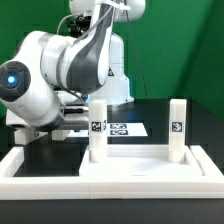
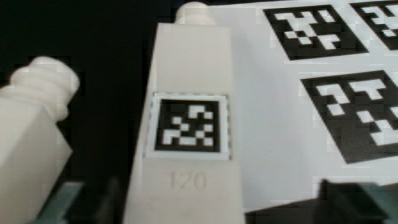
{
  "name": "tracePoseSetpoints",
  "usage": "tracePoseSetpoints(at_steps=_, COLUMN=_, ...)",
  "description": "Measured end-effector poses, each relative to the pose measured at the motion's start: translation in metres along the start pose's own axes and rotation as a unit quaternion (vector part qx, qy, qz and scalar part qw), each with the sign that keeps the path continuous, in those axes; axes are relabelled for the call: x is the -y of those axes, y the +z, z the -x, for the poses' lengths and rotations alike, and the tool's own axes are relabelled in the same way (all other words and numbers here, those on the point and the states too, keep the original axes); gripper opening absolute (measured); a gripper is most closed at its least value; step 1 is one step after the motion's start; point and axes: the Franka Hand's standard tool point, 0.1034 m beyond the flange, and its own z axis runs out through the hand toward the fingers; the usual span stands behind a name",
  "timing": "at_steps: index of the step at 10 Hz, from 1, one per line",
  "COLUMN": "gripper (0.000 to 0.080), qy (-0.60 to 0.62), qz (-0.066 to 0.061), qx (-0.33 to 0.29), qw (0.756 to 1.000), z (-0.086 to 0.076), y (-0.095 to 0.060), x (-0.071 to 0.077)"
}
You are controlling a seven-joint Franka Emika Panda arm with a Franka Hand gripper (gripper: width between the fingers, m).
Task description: Assemble desk
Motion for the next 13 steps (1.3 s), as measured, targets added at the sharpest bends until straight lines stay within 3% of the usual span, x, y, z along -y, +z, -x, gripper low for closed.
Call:
tracePoseSetpoints(at_steps=1, gripper=0.0427, qy=0.000, qz=0.000, qx=0.000, qw=1.000, z=0.000, y=0.000, x=0.000)
tracePoseSetpoints(at_steps=2, gripper=0.0427, qy=0.000, qz=0.000, qx=0.000, qw=1.000, z=0.000, y=0.000, x=0.000)
tracePoseSetpoints(at_steps=3, gripper=0.0288, qy=0.000, qz=0.000, qx=0.000, qw=1.000, z=0.000, y=0.000, x=0.000)
tracePoseSetpoints(at_steps=8, gripper=0.0288, qy=0.000, qz=0.000, qx=0.000, qw=1.000, z=0.000, y=0.000, x=0.000)
tracePoseSetpoints(at_steps=9, gripper=0.0288, qy=-0.003, qz=0.000, qx=0.004, qw=1.000, z=0.004, y=-0.006, x=-0.001)
tracePoseSetpoints(at_steps=11, gripper=0.0290, qy=-0.017, qz=0.004, qx=-0.031, qw=0.999, z=0.022, y=-0.058, x=0.002)
tracePoseSetpoints(at_steps=13, gripper=0.0290, qy=-0.037, qz=0.016, qx=-0.069, qw=0.997, z=0.050, y=-0.094, x=0.020)
